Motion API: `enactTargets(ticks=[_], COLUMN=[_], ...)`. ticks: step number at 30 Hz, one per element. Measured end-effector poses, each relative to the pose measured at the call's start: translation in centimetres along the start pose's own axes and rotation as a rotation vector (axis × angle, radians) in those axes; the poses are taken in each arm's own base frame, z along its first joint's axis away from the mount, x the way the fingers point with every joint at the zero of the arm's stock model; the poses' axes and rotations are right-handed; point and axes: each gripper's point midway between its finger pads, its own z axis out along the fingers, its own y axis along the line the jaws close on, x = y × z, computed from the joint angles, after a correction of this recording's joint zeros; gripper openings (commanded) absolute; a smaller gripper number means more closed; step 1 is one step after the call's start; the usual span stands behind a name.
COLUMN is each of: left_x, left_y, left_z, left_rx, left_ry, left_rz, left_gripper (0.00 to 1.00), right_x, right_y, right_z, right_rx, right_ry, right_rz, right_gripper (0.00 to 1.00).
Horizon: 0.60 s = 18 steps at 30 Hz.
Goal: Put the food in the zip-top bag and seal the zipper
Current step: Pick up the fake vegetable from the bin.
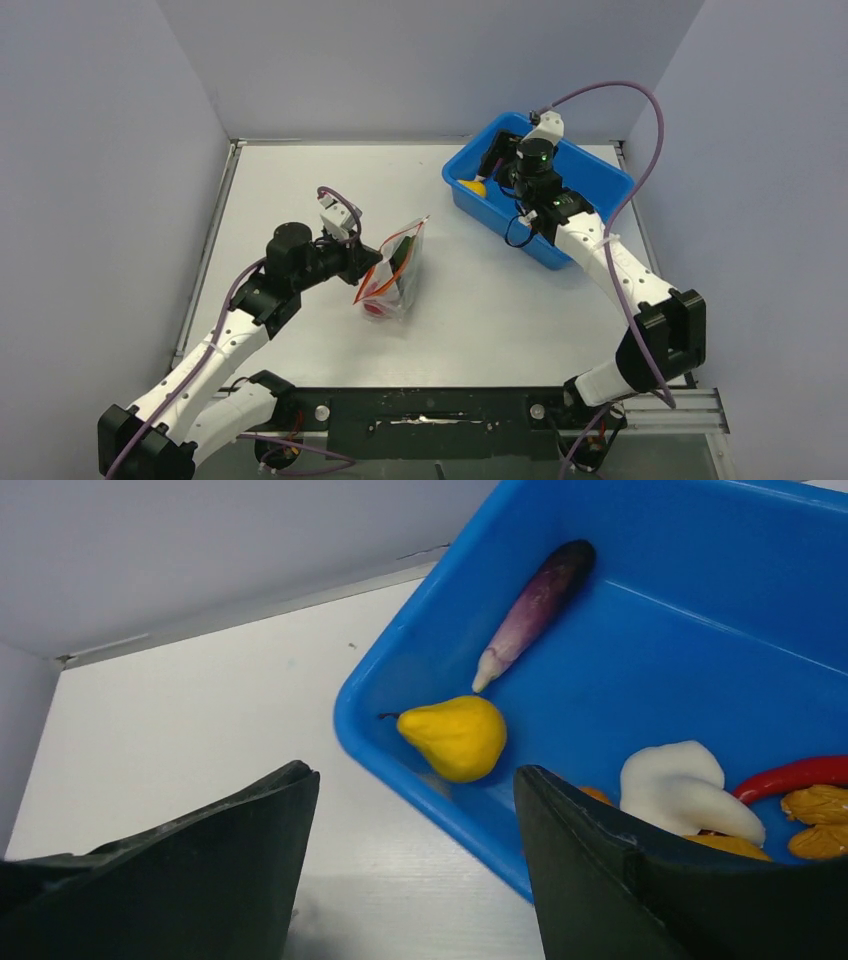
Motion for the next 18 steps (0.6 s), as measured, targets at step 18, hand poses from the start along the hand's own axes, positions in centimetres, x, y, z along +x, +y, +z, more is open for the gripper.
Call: enactTargets(ticks=[18], left_x=[-0.3], left_y=[-0.5], left_z=[-0.4], left_rx=[0.027], left_ry=[-0.025], left_rz=[0.005], left_gripper=[0.00], right_x=[7.2], right_y=[-12.7], right_z=[16.6], right_rx=[0.228], right_ry=[0.159], right_rz=[0.152], right_gripper=[0.67])
